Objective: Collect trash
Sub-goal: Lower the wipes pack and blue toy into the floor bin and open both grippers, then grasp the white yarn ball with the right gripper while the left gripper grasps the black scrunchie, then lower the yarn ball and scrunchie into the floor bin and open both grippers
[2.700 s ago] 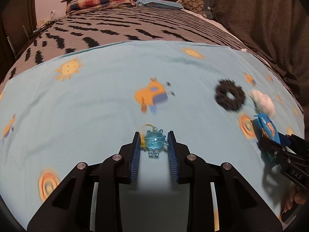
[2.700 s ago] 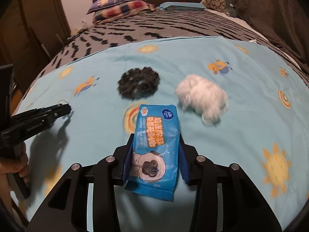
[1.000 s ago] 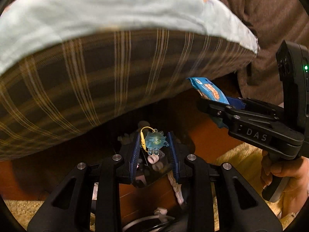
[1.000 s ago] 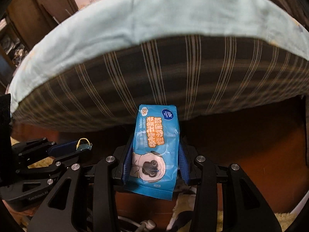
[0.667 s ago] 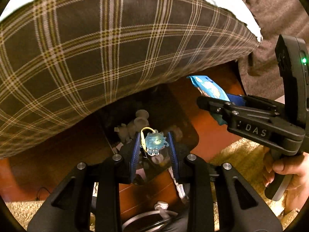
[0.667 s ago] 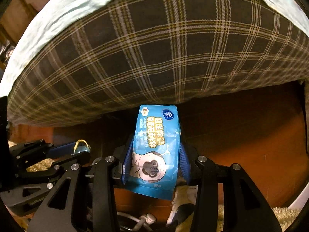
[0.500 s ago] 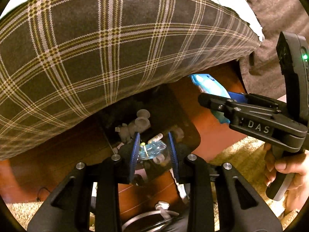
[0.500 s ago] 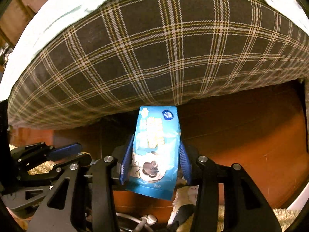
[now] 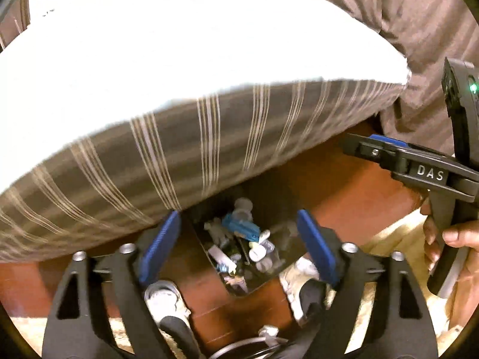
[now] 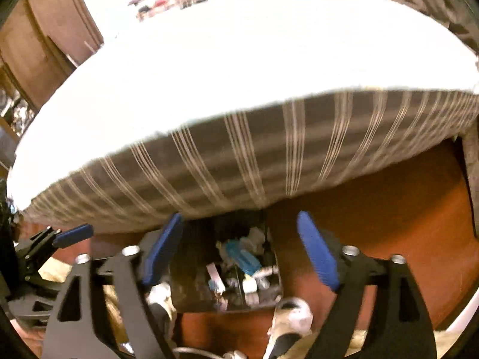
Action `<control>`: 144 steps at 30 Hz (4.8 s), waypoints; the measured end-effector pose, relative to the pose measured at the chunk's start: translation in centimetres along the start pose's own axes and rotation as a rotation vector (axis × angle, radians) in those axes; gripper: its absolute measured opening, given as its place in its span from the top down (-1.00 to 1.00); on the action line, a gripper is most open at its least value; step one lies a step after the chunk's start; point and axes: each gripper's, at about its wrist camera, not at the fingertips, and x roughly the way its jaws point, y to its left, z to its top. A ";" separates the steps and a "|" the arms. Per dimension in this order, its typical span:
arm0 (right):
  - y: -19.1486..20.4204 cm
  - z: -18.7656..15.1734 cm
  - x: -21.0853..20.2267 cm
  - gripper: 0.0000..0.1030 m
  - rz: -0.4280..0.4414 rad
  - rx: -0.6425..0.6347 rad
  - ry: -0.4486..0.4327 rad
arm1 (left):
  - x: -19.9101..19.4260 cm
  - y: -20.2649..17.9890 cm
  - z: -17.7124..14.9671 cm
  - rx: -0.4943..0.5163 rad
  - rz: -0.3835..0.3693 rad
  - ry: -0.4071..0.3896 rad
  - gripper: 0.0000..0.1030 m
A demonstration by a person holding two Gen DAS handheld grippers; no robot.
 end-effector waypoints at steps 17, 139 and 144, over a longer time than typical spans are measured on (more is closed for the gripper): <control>1.4 14.5 -8.5 -0.92 -0.021 -0.127 -0.257 | -11.0 3.5 14.7 -0.066 0.074 -0.247 -0.84; 2.1 -5.7 6.0 -0.04 -0.048 -0.062 0.181 | 5.5 -1.6 -2.3 -0.057 -0.081 0.108 0.70; 2.3 -6.0 7.1 -0.10 -0.047 -0.060 0.211 | 7.4 -1.3 -2.8 -0.057 -0.072 0.150 0.60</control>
